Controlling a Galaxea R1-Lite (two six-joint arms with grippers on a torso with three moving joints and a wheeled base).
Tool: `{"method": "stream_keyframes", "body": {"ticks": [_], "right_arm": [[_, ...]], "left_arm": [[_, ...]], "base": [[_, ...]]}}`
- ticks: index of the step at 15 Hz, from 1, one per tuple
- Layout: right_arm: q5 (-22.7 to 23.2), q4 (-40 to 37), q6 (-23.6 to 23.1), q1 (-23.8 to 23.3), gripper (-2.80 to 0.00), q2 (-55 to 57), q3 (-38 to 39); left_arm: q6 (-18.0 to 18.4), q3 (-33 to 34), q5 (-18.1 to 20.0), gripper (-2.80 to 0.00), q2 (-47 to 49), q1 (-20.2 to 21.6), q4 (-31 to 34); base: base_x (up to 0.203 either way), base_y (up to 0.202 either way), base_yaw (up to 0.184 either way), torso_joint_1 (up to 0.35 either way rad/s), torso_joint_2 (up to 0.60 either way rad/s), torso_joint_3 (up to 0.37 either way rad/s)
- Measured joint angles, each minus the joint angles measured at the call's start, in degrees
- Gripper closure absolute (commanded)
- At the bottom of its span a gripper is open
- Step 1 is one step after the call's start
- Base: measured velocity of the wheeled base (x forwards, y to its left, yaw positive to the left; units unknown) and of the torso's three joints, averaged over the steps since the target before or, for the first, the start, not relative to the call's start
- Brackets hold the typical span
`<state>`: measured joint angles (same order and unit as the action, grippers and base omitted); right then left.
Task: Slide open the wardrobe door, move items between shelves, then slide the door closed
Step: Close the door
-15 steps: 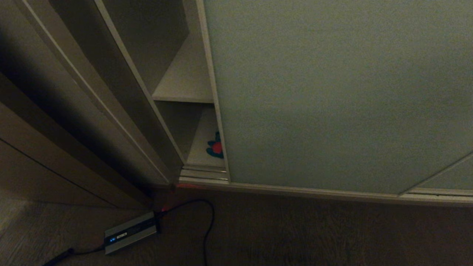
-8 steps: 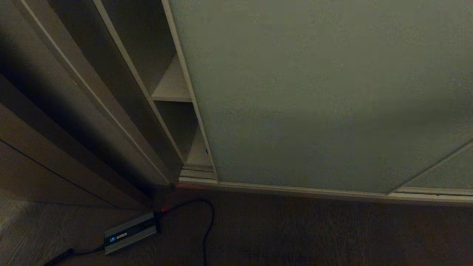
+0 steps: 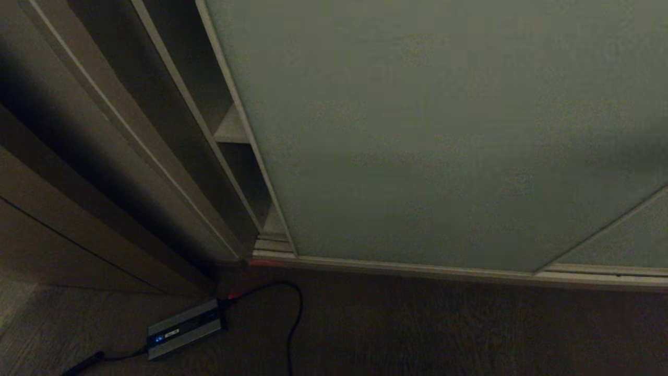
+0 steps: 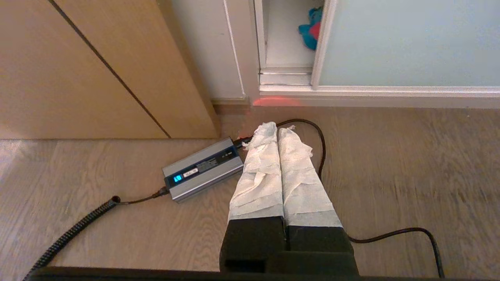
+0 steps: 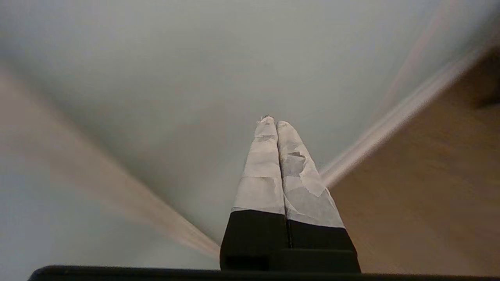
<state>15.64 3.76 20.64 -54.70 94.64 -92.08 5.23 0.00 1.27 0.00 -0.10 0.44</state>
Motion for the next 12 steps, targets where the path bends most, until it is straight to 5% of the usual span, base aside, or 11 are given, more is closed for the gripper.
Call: {"method": "stream_keyframes", "body": {"ticks": [5, 12], "right_arm": [[16.88, -5.27, 4.40, 1.25, 0.00, 5.20, -5.19], [17.55, -3.95, 5.28, 6.86, 0.00, 8.67, -6.04]], "left_arm": [[0.00, 0.00, -0.04, 0.00, 0.00, 0.00, 0.00], [0.02, 0.00, -0.01, 0.00, 0.00, 0.00, 0.00]], "base": [[0.000, 0.000, 0.000, 0.000, 0.00, 0.000], [0.000, 0.000, 0.000, 0.000, 0.00, 0.000]]}}
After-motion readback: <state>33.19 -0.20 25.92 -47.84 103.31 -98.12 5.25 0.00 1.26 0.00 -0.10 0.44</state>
